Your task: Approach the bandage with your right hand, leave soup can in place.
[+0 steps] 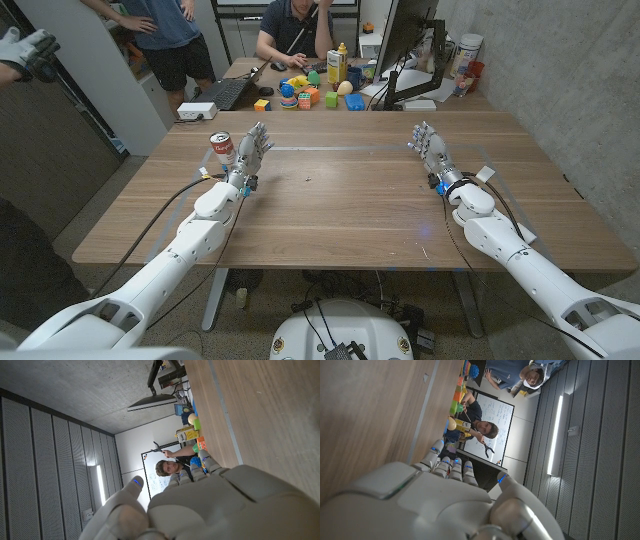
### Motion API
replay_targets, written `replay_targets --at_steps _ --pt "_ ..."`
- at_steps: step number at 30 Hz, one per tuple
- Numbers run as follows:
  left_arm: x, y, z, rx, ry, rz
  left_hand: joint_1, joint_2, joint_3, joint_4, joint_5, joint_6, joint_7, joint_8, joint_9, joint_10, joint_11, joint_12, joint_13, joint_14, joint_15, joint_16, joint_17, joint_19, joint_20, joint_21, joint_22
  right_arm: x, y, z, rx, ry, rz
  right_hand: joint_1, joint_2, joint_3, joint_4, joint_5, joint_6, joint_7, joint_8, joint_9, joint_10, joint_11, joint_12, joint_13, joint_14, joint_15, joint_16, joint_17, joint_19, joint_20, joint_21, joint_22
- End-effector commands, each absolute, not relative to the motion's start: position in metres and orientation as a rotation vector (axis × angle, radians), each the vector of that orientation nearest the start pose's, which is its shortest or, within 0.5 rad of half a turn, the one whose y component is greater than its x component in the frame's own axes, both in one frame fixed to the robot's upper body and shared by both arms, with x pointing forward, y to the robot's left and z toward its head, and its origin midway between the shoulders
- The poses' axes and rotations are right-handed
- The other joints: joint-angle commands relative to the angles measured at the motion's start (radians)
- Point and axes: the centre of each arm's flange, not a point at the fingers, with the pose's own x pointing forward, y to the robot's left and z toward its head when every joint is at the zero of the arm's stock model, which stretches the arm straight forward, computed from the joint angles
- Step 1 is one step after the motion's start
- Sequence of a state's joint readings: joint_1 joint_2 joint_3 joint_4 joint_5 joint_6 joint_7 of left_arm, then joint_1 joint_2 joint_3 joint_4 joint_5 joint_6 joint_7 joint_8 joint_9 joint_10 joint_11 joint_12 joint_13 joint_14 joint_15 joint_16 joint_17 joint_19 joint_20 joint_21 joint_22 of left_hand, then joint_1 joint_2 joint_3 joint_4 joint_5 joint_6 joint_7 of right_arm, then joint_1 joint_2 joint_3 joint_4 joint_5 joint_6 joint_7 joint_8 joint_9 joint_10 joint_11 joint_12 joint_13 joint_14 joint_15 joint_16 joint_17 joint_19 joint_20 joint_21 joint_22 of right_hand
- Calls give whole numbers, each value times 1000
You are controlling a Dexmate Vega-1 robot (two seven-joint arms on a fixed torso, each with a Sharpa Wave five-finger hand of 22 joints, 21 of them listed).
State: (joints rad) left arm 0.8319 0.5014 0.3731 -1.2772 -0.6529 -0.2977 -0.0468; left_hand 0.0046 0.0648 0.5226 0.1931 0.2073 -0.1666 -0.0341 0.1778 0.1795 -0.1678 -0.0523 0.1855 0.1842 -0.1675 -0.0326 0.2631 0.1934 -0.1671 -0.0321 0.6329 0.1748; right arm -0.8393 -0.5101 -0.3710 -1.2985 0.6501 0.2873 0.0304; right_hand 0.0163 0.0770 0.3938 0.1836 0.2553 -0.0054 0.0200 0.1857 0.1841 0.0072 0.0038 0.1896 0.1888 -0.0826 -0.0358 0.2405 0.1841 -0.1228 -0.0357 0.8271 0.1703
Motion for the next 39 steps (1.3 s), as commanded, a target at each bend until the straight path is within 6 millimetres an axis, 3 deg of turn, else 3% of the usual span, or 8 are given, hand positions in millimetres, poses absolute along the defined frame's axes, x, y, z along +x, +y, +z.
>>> replay_targets --at_steps 1,3,6,15,20,29,34,39 --pt "661 288 -31 -53 -588 -229 0 122 4 0 4 -76 -1 7 5 -51 0 5 3 -49 -11 5 2 -27 -51 5 4 653 -290 -29 12 -597 211 5 88 3 -3 6 7 3 9 6 17 3 8 4 17 -21 10 3 16 -78 10 2" --pt "662 288 -31 -51 -588 -232 0 122 4 0 4 -76 -2 7 5 -50 0 5 3 -49 -12 6 2 -26 -52 4 4 651 -291 -29 -9 -612 205 4 73 -9 -7 4 19 -19 12 7 16 -4 6 4 42 8 14 0 38 -1 6 1" --pt "664 288 -31 -51 -587 -238 0 121 3 0 4 -76 -1 7 5 -49 1 5 3 -49 -9 6 2 -27 -51 3 4 650 -295 -28 -37 -647 183 12 61 -14 -15 4 31 -32 15 9 15 0 5 4 67 42 15 -3 57 58 -2 -1" --pt "666 289 -32 -50 -583 -246 0 121 3 0 4 -75 -2 8 5 -48 2 6 3 -49 -11 6 2 -25 -51 1 5 652 -317 -28 -52 -678 108 24 21 -32 -33 0 57 -18 20 11 42 19 13 5 85 64 8 -6 47 136 -32 -2" --pt "667 289 -31 -48 -581 -252 0 121 2 0 4 -75 -2 8 5 -48 2 6 3 -49 -11 6 2 -24 -51 -1 5 650 -330 -27 -113 -724 59 24 8 -40 -36 0 59 -18 19 12 53 19 16 5 89 63 6 -6 44 153 -42 -2" --pt "671 289 -30 -44 -585 -265 0 122 2 0 4 -75 -4 8 5 -49 -1 5 3 -49 -12 6 2 -24 -52 -4 5 642 -350 -31 -351 -902 -63 26 -10 -52 -42 1 71 -16 22 12 73 35 20 6 95 71 2 -6 39 155 -58 -2" --pt "672 289 -31 -46 -586 -270 0 122 2 -1 4 -76 -4 7 6 -51 0 5 3 -50 -11 6 2 -24 -52 -5 5 628 -359 -33 -524 -1048 -151 33 -25 -62 -51 4 75 -20 21 12 73 33 17 6 85 84 -8 -6 3 185 -85 -1" --pt "673 290 -30 -44 -588 -275 0 122 2 -1 5 -77 -4 7 6 -51 -2 5 3 -50 -12 6 2 -23 -52 -7 5 621 -366 -36 -654 -1115 -182 45 -40 -69 -64 7 93 -33 24 12 83 17 18 6 99 81 -8 -6 25 209 -92 -1"
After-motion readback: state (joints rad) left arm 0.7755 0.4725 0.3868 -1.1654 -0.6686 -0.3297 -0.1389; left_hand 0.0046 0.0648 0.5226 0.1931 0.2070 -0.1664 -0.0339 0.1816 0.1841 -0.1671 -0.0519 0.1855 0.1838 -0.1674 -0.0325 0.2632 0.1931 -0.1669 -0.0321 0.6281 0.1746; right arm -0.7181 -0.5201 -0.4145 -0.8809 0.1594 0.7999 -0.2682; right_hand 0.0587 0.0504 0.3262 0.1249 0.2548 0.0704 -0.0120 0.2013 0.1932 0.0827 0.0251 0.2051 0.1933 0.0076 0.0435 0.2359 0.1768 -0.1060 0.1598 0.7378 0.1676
